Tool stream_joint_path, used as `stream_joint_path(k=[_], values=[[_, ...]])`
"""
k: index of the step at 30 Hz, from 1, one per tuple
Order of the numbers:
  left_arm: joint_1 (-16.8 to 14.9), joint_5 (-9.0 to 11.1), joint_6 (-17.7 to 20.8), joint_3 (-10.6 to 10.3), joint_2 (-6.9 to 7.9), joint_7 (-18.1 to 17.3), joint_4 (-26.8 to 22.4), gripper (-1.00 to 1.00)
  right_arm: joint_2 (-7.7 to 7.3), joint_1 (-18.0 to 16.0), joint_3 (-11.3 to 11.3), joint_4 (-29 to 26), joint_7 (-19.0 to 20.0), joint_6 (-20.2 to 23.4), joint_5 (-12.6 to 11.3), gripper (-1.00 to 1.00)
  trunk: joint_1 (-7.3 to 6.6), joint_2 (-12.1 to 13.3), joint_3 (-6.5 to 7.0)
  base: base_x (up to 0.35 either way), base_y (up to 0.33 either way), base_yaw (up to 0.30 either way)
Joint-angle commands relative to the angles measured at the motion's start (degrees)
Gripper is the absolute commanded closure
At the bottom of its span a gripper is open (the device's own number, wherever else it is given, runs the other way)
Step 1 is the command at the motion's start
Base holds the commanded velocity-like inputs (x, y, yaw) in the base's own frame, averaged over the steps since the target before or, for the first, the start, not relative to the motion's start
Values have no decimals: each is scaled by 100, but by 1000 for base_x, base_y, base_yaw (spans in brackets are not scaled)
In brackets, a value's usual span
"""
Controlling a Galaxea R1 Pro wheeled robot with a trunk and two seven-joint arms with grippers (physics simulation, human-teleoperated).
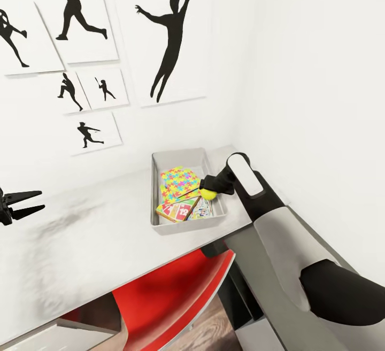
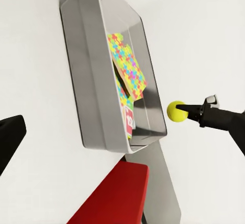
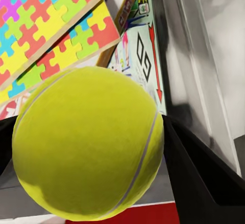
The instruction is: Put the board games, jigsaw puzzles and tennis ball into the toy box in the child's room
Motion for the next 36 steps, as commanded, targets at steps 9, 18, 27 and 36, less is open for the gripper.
stream_joint_path(k=[9,18,27,36], values=[[-5,10,38,-5,-1,-11,1,-100,8,-9,-1,107,-111,6,60,100,3,-11,-11,0,0,0],[-5,11,38,-6,-1,-18,1,-100,30,-15,-19,280,-275,-7,283,100,3,-11,-11,0,0,0],[-5,10,38,0,0,-20,1,-100,36,-18,-14,294,-282,-2,293,100,3,-11,-11,-2,0,0],[-6,11,41,-3,-1,-20,1,-100,37,-18,-6,294,-277,-3,293,100,3,-11,-11,-23,22,0]])
